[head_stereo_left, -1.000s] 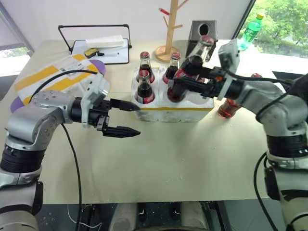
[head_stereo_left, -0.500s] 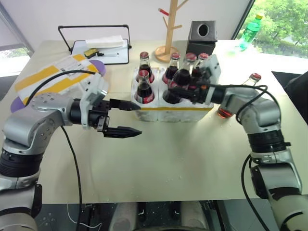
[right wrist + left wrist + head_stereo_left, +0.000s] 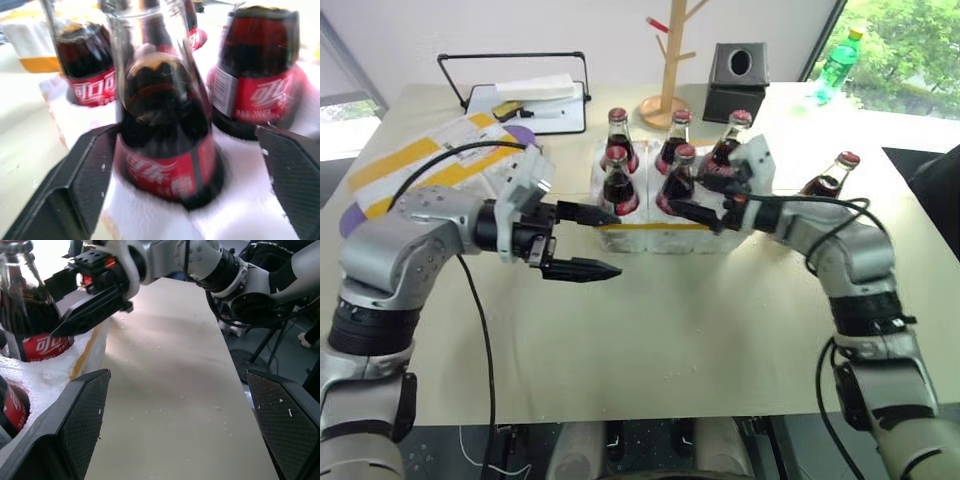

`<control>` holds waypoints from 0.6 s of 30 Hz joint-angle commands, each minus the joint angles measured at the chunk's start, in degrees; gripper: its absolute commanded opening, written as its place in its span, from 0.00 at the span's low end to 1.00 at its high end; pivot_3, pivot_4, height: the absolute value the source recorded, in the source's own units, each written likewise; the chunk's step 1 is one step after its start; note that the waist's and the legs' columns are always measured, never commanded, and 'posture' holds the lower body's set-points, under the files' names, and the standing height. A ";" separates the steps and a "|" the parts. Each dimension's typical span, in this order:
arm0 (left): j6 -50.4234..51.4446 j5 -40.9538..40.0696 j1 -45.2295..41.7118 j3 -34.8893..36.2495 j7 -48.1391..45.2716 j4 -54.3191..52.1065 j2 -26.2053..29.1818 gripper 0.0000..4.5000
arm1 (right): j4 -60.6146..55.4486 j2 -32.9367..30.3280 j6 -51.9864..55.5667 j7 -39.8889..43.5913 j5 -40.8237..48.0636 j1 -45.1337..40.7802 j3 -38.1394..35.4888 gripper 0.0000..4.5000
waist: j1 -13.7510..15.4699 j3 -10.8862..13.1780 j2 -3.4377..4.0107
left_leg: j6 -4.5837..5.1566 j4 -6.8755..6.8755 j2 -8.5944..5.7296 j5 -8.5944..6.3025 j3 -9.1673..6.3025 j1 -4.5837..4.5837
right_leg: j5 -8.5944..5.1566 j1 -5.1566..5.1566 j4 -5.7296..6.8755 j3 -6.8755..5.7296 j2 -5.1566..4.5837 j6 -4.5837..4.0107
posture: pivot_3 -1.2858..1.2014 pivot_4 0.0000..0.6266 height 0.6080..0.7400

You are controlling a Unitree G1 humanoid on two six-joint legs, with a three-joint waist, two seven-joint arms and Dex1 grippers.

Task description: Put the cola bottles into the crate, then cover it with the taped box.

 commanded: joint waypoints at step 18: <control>-5.83 4.69 -5.70 -3.67 -6.48 7.42 -4.38 1.00 | -26.20 1.34 12.49 -23.83 12.26 28.22 -33.84 0.99 | -0.09 -0.05 0.02 | 0.01 0.04 0.01 -0.01 -0.02 0.07 | 0.00 0.00 0.00 0.06 -0.03 -0.01 | 0.52 0.24 1.00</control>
